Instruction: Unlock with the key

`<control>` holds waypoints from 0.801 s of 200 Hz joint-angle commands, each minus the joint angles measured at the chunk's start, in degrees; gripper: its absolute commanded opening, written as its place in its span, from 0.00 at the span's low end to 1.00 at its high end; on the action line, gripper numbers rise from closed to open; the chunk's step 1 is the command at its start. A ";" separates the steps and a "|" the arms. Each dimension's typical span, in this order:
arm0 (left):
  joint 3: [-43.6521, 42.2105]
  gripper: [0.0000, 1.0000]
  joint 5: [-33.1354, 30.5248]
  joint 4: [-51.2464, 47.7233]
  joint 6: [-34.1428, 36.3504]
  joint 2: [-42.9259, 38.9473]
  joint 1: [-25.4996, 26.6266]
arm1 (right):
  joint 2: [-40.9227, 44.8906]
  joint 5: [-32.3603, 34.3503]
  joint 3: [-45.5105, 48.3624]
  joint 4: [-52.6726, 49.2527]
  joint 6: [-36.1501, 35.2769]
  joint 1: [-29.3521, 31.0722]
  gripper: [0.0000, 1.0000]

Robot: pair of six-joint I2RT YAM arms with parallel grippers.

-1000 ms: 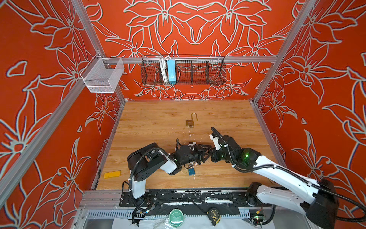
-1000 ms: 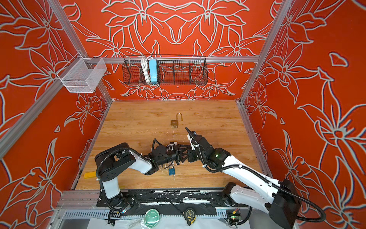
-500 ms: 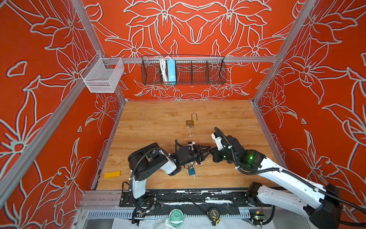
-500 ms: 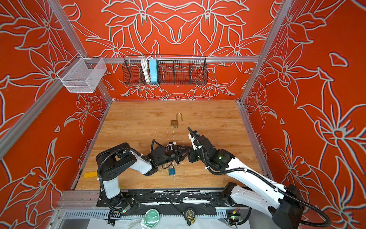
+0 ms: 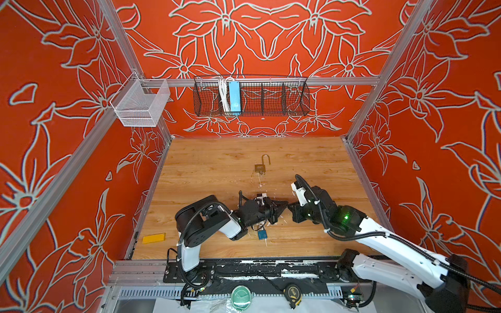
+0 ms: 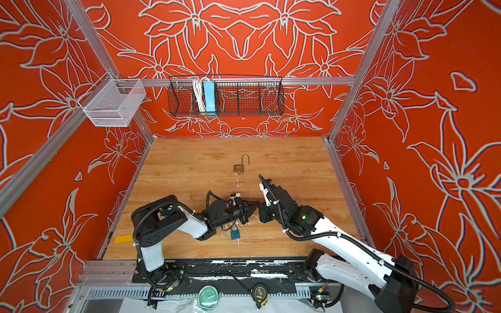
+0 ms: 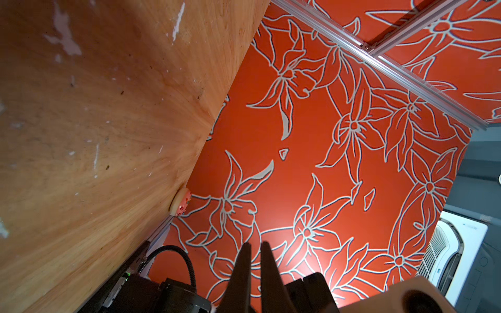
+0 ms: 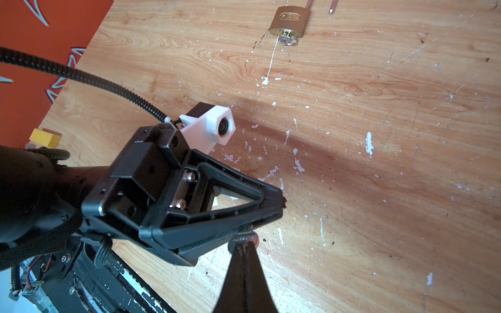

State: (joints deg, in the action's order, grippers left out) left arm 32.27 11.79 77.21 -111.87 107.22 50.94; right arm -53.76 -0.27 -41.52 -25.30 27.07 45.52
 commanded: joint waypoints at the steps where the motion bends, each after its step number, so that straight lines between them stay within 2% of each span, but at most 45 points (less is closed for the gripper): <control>1: -0.53 0.07 -0.13 0.80 0.64 -0.46 -0.40 | 1.51 0.63 0.77 -0.80 -0.29 0.36 0.00; 28: -0.72 0.00 0.04 0.22 1.13 -0.83 -0.83 | 2.63 0.81 0.86 -1.22 -0.44 0.37 0.00; 71: 0.00 0.00 1.88 -0.77 2.50 -2.31 -2.88 | 2.60 -0.04 1.17 -1.07 -0.01 0.40 0.00; 98: 1.96 0.00 4.56 -5.54 6.48 -6.35 -5.21 | 3.74 -0.87 2.59 -0.55 0.64 0.41 0.00; 111: 3.04 0.00 6.39 -12.76 10.63 -10.60 -6.93 | 5.65 -0.54 3.51 -0.04 0.96 0.37 0.24; 123: 4.22 0.00 7.58 -22.51 16.86 -15.69 -8.67 | 8.02 -0.09 4.46 0.51 1.29 0.42 0.40; 140: 8.17 0.00 7.53 -43.09 30.44 -24.44 -10.94 | 11.97 0.98 6.32 1.67 1.86 0.38 0.54; 160: 15.67 0.00 1.04 -68.52 48.68 -33.18 -11.47 | 16.11 1.91 7.97 2.24 2.39 0.28 0.64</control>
State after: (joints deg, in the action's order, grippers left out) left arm 40.32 17.28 40.77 -87.61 83.46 39.90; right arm -41.69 -0.25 -35.44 -24.18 28.51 45.52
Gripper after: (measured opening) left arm 0.047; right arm 0.597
